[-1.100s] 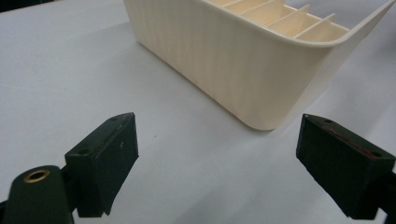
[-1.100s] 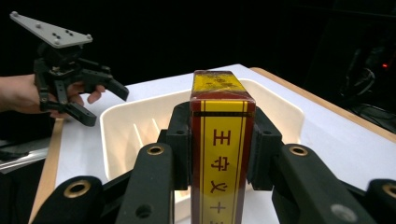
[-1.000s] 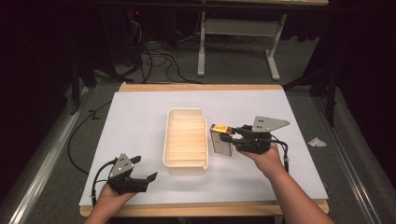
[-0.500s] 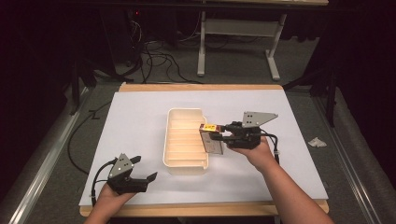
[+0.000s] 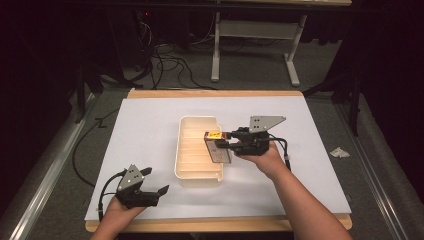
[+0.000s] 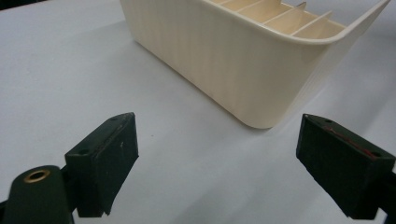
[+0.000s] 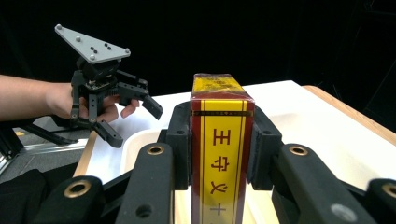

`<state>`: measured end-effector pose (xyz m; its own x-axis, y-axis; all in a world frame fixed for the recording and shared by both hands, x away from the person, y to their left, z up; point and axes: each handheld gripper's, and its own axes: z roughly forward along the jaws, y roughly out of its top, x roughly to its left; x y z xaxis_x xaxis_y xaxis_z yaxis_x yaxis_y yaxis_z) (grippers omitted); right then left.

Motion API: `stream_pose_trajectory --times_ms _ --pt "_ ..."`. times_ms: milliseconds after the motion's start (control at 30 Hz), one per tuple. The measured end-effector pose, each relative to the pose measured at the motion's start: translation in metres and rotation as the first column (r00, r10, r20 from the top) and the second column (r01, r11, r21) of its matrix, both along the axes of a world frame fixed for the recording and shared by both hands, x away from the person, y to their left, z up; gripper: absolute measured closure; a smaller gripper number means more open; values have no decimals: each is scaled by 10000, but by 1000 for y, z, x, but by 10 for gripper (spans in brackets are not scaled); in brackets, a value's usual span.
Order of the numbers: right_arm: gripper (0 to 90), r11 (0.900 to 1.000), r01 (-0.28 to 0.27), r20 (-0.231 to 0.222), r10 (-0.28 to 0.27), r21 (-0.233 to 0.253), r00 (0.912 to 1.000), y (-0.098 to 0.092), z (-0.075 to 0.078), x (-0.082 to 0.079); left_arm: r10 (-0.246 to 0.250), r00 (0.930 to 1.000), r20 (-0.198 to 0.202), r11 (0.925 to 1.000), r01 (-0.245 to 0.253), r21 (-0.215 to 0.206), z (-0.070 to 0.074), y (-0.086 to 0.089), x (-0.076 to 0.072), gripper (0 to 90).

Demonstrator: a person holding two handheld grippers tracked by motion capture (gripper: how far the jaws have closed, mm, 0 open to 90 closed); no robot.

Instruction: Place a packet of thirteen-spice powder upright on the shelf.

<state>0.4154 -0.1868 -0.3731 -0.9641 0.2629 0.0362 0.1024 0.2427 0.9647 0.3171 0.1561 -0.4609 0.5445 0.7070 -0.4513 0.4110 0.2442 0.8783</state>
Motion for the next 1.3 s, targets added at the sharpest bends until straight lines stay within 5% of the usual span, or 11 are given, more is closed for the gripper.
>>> stream_pose_trajectory --times_ms 1300 --pt "686 9982 -603 -203 603 31 9980 35 -16 20 -48 10000 -28 10000 48 32 -1 -1 0 136"
